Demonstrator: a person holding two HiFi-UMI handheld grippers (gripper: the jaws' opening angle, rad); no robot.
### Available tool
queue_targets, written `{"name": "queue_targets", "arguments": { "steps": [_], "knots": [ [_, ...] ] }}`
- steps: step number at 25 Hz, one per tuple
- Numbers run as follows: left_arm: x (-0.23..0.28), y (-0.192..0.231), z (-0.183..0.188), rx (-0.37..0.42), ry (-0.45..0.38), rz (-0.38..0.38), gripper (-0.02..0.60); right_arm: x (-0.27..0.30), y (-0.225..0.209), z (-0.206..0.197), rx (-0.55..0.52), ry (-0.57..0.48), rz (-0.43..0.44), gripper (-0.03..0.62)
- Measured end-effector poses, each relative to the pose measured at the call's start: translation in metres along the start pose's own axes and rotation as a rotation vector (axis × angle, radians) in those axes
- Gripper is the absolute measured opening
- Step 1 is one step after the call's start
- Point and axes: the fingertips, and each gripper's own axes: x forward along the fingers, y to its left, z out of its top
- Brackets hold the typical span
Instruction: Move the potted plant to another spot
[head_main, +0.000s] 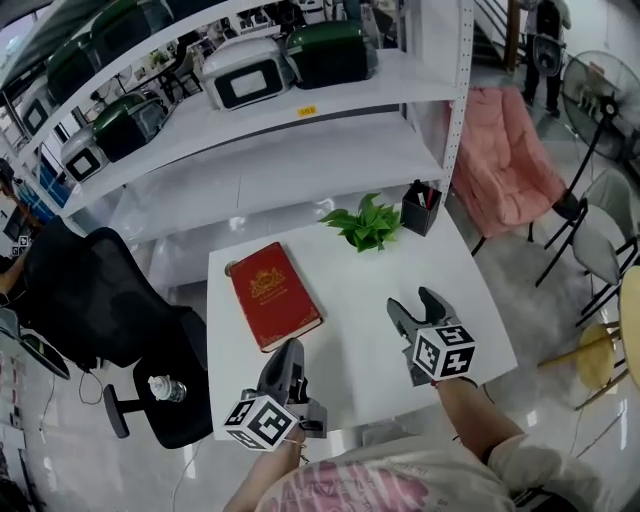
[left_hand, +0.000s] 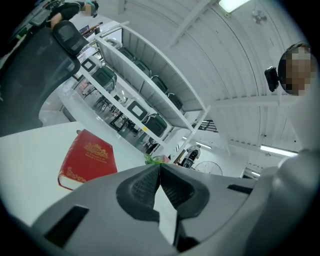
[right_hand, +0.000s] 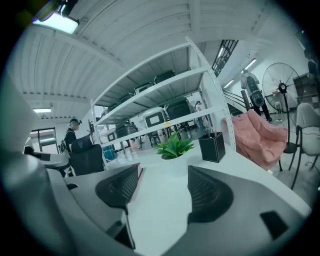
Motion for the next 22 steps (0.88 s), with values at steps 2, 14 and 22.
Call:
{"name": "queue_targets", "arguments": {
  "steps": [2, 14, 22],
  "knots": [
    [-0.005, -0.007, 0.001, 0.004, -0.007, -0.017, 0.025, -0.013, 0.004, 0.002, 0.008, -0.01, -0.005, 0.285],
    [-0.039, -0.028, 0.008, 0.025, -0.025, -0.065, 0.025, -0.072, 0.037, 0.029, 0.002, -0.122, -0.008, 0.13],
    [-0.059, -0.043, 0.005, 0.084, -0.016, -0.112, 0.025, -0.11, 0.052, 0.029, -0.022, -0.173, -0.067, 0.041]
  ]
}}
